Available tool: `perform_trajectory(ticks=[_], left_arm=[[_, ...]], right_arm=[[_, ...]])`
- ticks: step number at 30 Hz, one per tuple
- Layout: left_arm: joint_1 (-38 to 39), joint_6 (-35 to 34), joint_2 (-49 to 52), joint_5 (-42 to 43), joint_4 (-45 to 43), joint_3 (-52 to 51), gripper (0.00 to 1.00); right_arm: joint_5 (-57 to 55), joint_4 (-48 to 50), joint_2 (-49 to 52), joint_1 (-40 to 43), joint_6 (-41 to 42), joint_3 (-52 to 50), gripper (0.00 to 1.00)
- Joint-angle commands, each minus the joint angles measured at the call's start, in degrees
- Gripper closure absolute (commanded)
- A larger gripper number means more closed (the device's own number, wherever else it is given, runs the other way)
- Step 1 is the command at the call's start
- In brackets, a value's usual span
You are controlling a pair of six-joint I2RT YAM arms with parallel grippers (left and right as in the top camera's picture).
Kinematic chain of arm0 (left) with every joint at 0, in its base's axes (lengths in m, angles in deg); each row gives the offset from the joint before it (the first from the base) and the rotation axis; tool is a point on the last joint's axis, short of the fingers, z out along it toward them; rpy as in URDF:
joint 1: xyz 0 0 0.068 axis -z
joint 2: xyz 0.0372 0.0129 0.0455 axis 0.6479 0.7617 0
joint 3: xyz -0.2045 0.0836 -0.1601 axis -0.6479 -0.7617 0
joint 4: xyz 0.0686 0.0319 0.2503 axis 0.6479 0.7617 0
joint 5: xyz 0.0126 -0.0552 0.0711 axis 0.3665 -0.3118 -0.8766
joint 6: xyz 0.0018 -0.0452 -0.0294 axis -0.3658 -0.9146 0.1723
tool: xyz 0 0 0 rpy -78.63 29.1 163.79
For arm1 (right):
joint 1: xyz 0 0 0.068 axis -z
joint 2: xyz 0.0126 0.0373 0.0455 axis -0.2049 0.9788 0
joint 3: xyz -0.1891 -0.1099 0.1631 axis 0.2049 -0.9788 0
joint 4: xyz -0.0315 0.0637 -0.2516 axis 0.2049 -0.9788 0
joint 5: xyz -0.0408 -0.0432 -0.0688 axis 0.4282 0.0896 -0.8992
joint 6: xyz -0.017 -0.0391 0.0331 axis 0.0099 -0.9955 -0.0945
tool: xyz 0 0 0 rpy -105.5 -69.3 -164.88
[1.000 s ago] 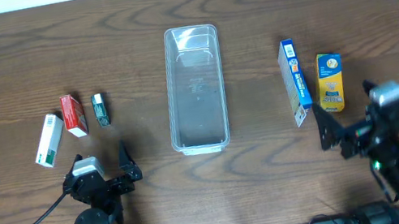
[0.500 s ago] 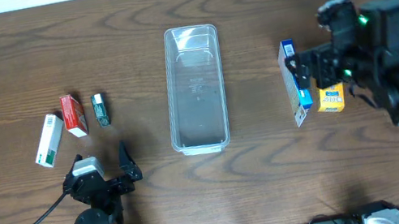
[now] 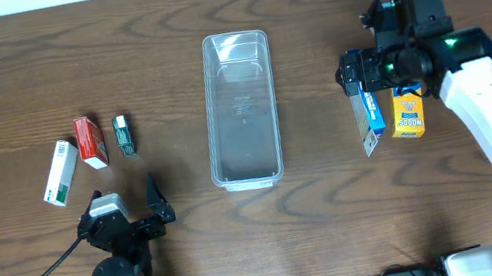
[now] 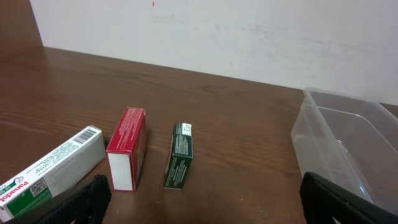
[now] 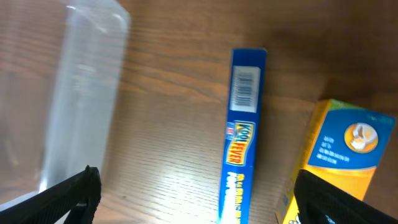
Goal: Pack container
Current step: 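Reach right gripper to the tall blue box and grasp it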
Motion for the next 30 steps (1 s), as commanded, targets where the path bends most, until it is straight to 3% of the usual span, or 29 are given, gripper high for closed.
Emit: perform_trajectory(ticks=[1, 5, 9, 20, 26, 30], left_arm=[[0.17, 0.76, 0.07, -0.5, 1.92, -1.31, 0.02], [0.17, 0.79, 0.07, -0.5, 1.92, -1.31, 0.02], [0.17, 0.76, 0.07, -0.48, 1.92, -1.31, 0.02], [0.17, 0.76, 0.07, -0.48, 1.92, -1.31, 0.02], [0.17, 0.76, 0.07, -0.48, 1.92, -1.31, 0.02], [0.17, 0.79, 0.07, -0.48, 1.92, -1.31, 0.02]], right_arm=[[-6.12, -0.74, 2.38, -1.84, 2.47, 1.64, 0.05], [-10.6, -2.34, 6.19, -3.08, 4.46, 1.64, 0.1], [-10.6, -2.43, 10.51, -3.15, 5.66, 1.64, 0.22], [-14.88, -1.81, 13.88, -3.1, 9.53, 1.66, 0.68], [-14.91, -1.73, 11.89, -3.82, 8.76, 1.73, 0.82], [-15.15, -1.84, 8.68, -5.11, 7.98, 1.73, 0.85]])
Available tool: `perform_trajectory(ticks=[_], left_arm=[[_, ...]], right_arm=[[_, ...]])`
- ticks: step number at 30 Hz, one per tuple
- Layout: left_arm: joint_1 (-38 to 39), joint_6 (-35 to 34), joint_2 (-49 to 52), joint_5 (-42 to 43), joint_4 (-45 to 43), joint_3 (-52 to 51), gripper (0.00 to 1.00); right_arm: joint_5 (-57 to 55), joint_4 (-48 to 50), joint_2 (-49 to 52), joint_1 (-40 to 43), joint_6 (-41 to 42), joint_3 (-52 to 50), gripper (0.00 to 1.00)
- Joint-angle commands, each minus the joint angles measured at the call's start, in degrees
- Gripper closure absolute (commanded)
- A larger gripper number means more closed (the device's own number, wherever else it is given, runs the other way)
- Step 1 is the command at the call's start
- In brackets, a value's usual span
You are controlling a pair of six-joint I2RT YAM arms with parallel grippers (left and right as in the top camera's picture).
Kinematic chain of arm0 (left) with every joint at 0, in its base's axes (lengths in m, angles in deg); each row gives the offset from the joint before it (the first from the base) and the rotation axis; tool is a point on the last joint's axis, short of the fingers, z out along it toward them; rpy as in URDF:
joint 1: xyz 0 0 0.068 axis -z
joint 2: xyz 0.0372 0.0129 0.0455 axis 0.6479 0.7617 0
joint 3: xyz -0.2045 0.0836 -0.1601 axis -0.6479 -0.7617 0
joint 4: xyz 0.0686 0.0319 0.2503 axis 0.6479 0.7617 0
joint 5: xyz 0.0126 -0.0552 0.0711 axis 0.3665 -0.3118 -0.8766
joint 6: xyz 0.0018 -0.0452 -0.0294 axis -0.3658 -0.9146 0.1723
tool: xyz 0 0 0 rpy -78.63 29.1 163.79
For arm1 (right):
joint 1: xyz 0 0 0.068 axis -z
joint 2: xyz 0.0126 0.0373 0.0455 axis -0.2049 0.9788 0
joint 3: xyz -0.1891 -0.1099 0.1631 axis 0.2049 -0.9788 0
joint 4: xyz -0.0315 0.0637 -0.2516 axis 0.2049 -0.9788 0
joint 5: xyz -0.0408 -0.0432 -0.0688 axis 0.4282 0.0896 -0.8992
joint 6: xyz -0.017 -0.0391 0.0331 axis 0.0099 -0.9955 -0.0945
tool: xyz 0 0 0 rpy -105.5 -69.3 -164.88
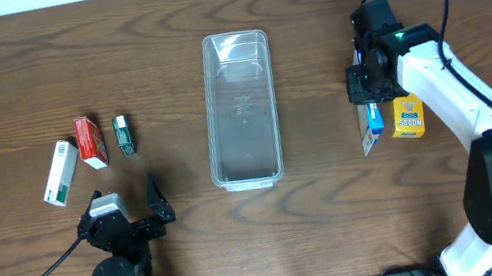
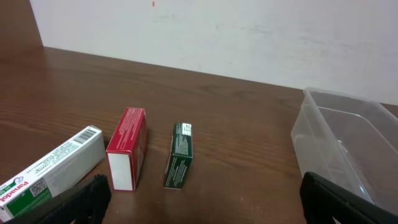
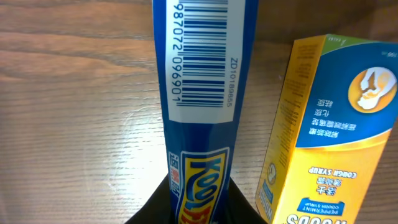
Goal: Pack container
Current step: 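Reach right gripper to the tall blue box and grasp it, then carry blue box with right gripper and lower it into the container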
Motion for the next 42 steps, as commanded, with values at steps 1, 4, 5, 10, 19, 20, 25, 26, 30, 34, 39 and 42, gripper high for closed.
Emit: perform_trajectory(ticks=[1, 4, 5, 10, 19, 20, 25, 26, 30, 34, 39, 42], left_arm=[[0.17, 0.74, 0.07, -0.46, 1.92, -1.31, 0.02], [0.17, 0.74, 0.07, -0.46, 1.92, -1.31, 0.02], [0.17, 0.76, 0.07, -0.46, 1.92, -1.31, 0.02], [0.17, 0.74, 0.07, -0.46, 1.92, -1.31, 0.02], [0.17, 0.74, 0.07, -0.46, 1.92, -1.31, 0.02], [0.17, 0.74, 0.07, -0.46, 1.92, -1.31, 0.02], [0.17, 0.74, 0.07, -0.46, 1.92, -1.31, 0.02], [0.17, 0.74, 0.07, -0.46, 1.92, -1.31, 0.02], [0.17, 0.74, 0.07, -0.46, 1.92, -1.31, 0.02], [0.17, 0.74, 0.07, -0.46, 1.92, -1.31, 0.02], [0.17, 0.74, 0.07, -0.46, 1.92, -1.31, 0.02], [0.17, 0.74, 0.07, -0.46, 1.92, -1.31, 0.02]], right_arm=[[-1.14, 0.22, -5.66, -1.97, -0.74, 1.16, 0.86], [-1.09, 0.09, -10.27, -3.82, -0.74, 2.08, 0.89], [-1.09, -0.04, -11.65, -4.5, -0.72, 2.64, 0.9], [0.04, -0.42, -17.99, -9.6, 1.57, 7.63, 0.94], [2.38, 7.63, -15.78, -18.36, 13.16, 9.88, 0.99], [2.38, 8.98, -14.56, -19.02, 14.73, 9.88, 0.99], [5.35, 17.11, -6.95, -21.59, 19.43, 9.9, 0.99], [6.29, 18.88, -5.53, -21.94, 19.52, 9.9, 0.99], [6.73, 24.28, -0.39, -22.58, 23.21, 9.9, 0.99], [6.86, 27.47, 3.15, -22.58, 25.59, 9.9, 0.99], [6.62, 29.46, 5.62, -22.58, 25.66, 9.9, 0.99], [6.21, 29.59, 6.32, -22.58, 25.7, 9.9, 0.99]])
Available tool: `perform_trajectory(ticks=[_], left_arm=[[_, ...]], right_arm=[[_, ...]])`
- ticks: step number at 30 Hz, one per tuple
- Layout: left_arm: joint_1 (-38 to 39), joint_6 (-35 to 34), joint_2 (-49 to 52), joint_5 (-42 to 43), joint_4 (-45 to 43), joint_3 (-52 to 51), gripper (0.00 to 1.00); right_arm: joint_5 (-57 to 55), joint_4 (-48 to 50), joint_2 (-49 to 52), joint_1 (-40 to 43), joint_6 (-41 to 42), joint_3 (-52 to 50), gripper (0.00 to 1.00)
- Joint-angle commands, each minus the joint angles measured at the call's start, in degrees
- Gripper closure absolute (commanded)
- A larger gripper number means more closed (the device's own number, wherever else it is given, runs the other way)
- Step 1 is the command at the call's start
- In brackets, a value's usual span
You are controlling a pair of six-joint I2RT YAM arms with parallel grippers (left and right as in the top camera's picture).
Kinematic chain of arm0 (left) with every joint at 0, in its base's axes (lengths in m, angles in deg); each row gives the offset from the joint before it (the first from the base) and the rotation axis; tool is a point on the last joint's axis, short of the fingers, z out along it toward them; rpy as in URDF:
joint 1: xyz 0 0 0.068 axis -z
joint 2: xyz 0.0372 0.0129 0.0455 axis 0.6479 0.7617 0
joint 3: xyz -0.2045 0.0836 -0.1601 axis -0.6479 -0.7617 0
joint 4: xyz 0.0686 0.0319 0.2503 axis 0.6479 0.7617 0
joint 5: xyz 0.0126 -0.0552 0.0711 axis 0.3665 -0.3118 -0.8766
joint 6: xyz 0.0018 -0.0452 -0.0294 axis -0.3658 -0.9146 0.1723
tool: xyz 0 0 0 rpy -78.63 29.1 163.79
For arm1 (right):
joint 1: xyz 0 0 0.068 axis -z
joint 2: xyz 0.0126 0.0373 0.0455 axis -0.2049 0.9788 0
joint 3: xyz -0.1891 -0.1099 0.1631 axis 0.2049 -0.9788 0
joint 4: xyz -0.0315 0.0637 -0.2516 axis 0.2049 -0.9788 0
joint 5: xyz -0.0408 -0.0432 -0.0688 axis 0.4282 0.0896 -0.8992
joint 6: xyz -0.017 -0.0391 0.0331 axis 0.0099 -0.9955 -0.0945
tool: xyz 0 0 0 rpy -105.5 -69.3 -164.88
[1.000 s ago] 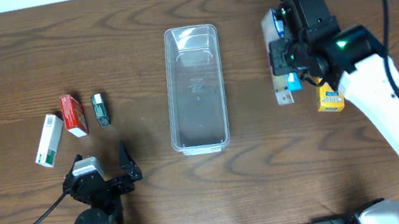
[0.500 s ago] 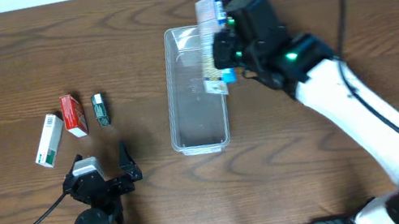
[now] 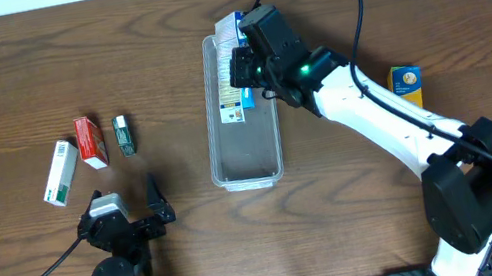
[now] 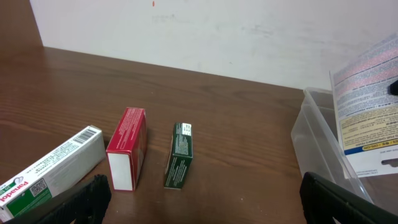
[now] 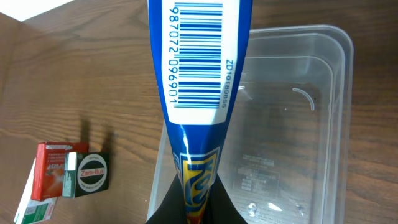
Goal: Pack container
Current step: 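Carry blue box with right gripper and lower it into the container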
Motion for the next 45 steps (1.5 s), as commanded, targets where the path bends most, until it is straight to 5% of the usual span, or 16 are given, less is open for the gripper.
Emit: perform_trajectory(ticks=[1, 28, 34, 38, 45], left_arm=[[0.17, 0.74, 0.07, -0.46, 1.92, -1.31, 0.02], [0.17, 0.74, 0.07, -0.46, 1.92, -1.31, 0.02], [0.17, 0.74, 0.07, -0.46, 1.92, -1.31, 0.02], [0.17, 0.74, 0.07, -0.46, 1.92, -1.31, 0.02], [0.17, 0.74, 0.07, -0.46, 1.92, -1.31, 0.02]], right_arm=[[-0.83, 0.61, 1.03, -0.22, 1.42, 0.5, 0.99], [-3.34, 4.24, 7.89, -0.09, 5.84, 0.5, 0.98], [-0.55, 8.33, 9.16, 0.17, 5.35, 0.5, 0.78], [0.2, 8.09, 9.09, 0.7, 3.61, 0.5, 0.35], [0.52, 4.94, 5.05, 1.31, -3.78, 0.5, 0.26]])
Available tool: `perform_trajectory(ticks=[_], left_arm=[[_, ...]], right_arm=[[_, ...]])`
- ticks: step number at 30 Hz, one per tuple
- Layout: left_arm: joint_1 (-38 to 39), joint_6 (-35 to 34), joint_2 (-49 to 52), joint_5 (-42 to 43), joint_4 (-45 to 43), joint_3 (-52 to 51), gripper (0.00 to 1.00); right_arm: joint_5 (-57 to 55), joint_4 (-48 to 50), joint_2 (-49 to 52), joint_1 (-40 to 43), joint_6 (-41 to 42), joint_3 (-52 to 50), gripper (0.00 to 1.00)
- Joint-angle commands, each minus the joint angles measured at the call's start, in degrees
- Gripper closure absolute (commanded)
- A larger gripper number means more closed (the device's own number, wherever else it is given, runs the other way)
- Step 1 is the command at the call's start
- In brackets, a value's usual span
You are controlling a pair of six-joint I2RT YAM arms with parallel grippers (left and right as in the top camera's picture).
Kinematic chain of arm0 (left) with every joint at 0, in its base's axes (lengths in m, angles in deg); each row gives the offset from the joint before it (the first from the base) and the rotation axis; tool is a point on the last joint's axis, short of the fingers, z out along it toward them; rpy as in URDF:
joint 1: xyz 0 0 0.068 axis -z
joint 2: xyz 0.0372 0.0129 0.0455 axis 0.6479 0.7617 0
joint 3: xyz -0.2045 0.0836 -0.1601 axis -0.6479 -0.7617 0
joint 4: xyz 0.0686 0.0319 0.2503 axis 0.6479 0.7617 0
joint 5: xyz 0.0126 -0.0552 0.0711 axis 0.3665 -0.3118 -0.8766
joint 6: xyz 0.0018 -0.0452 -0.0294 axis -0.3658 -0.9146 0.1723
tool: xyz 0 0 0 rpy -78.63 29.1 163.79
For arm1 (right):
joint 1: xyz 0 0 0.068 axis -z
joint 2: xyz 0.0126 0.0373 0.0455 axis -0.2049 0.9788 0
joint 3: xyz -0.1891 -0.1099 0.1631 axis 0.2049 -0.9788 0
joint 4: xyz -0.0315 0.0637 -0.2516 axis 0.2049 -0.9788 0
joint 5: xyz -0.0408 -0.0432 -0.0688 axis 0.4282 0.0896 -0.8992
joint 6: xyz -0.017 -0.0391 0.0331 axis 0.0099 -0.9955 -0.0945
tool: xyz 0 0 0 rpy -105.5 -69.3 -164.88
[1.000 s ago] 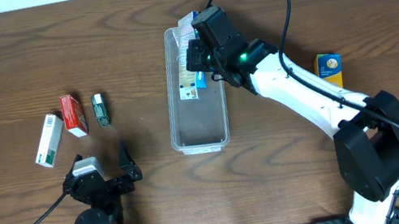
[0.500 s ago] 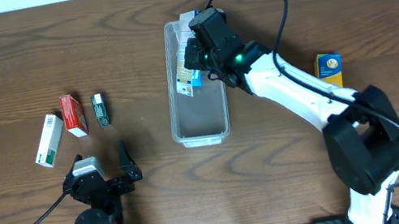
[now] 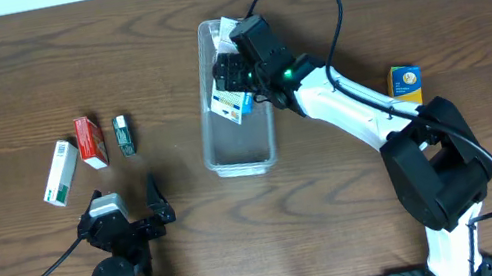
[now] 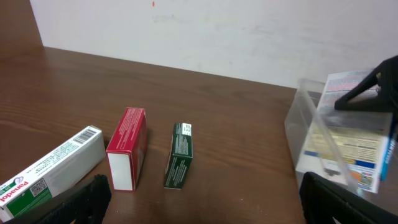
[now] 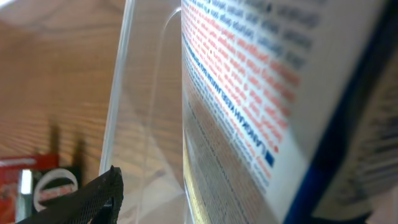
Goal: Pack container
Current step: 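Carry blue box with right gripper and lower it into the container, then open right gripper and withdraw toward the yellow box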
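Note:
The clear plastic container lies mid-table, slightly askew. A blue and white Kool Fever box leans tilted inside its far half, also showing in the left wrist view as the box in the container. My right gripper hovers over that box and stands open; its left finger is well off the box, and the other finger is hidden. My left gripper rests open near the front edge, holding nothing.
Left of the container lie a white Panadol box, a red box and a small green box. A yellow syrup box sits at the right. The right arm reaches across the table from the right.
My right gripper was shut on the blue box above the container's far end; now it is open and the box leans inside. The container has shifted a little toward the far side.
My right gripper was open above the blue box and the yellow box at the right. Then it was shut on the blue box there. Later it held that box over the container, and now the box lies in it, let go. The left arm never moved.

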Motion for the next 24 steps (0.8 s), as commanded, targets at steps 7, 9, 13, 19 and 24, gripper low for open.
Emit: perform_trajectory(ticks=[7, 9, 13, 19, 24], left_arm=[[0.17, 0.74, 0.07, -0.46, 1.92, -1.31, 0.02], [0.17, 0.74, 0.07, -0.46, 1.92, -1.31, 0.02], [0.17, 0.74, 0.07, -0.46, 1.92, -1.31, 0.02], [0.17, 0.74, 0.07, -0.48, 1.92, -1.31, 0.02], [0.17, 0.76, 0.07, -0.48, 1.92, -1.31, 0.02]], right_arm=[[-6.78, -8.72, -12.96, 1.11, -8.94, 0.35, 0.26], [-8.33, -10.71, -14.6, 1.18, -9.31, 0.35, 0.26], [-8.83, -13.55, -15.96, 1.57, -10.71, 0.35, 0.27], [-9.6, -14.27, -15.34, 2.49, -11.78, 0.35, 0.31], [-10.38, -13.38, -13.97, 5.73, -10.03, 0.35, 0.56]])
